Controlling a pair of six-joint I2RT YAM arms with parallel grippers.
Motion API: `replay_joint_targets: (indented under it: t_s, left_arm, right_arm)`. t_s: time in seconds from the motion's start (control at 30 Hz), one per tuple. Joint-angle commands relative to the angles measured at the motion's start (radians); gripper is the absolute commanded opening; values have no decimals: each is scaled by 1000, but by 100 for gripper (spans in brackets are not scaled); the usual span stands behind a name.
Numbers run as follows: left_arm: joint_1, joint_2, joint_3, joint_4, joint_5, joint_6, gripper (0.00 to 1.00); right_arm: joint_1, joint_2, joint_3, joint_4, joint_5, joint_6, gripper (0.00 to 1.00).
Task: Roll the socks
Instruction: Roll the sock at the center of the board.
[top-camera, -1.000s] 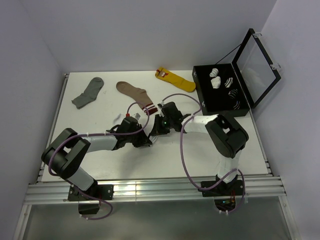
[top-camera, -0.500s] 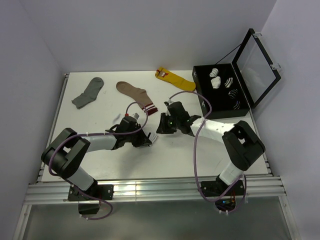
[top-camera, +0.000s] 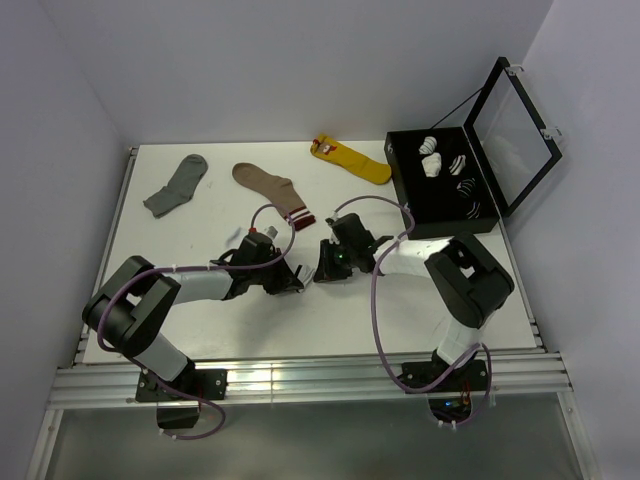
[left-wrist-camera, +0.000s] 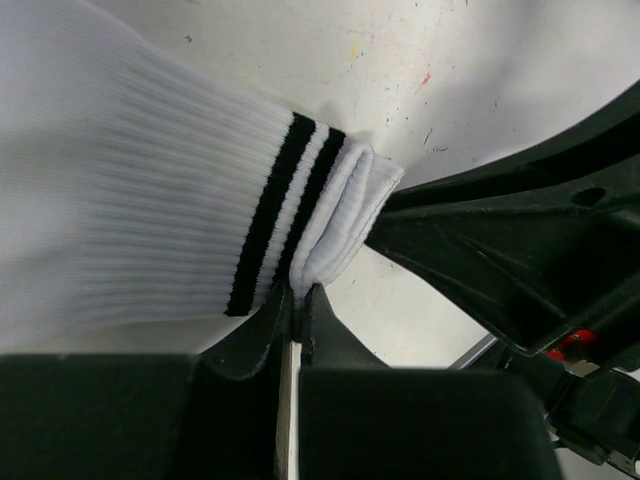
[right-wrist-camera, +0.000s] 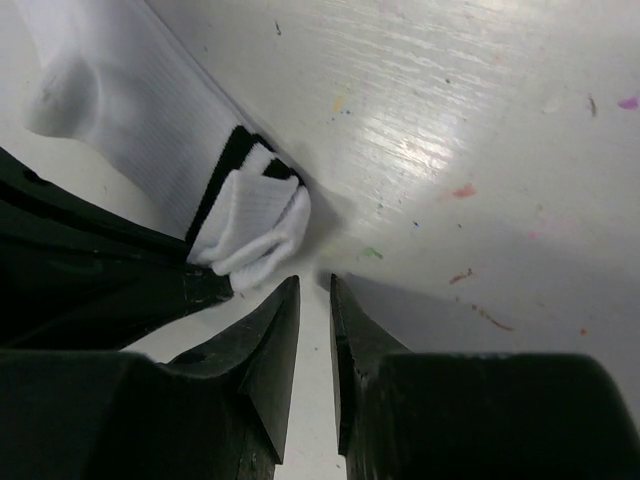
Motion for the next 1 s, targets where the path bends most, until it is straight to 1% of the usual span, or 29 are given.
replay_joint_targets:
  t_s: [0.0, 0.27, 0.4, 0.5, 0.97]
  left_arm:
    - [6, 11, -13, 16, 11, 3, 0]
    - [6, 20, -11, 22, 23, 6, 1]
    - [6, 14, -13, 26, 23, 6, 10]
    - [6, 14, -13, 26, 25, 6, 14]
    - [6, 25, -10, 36, 38, 9, 21]
  right_arm:
    - [3, 28, 37, 92, -33, 10, 25]
    - [3, 28, 55, 129, -44, 18, 24]
    - [3, 19, 58, 127, -50, 22, 24]
    - [3, 25, 66, 130, -53, 26, 24]
    - [19, 103, 129, 72, -18, 19, 22]
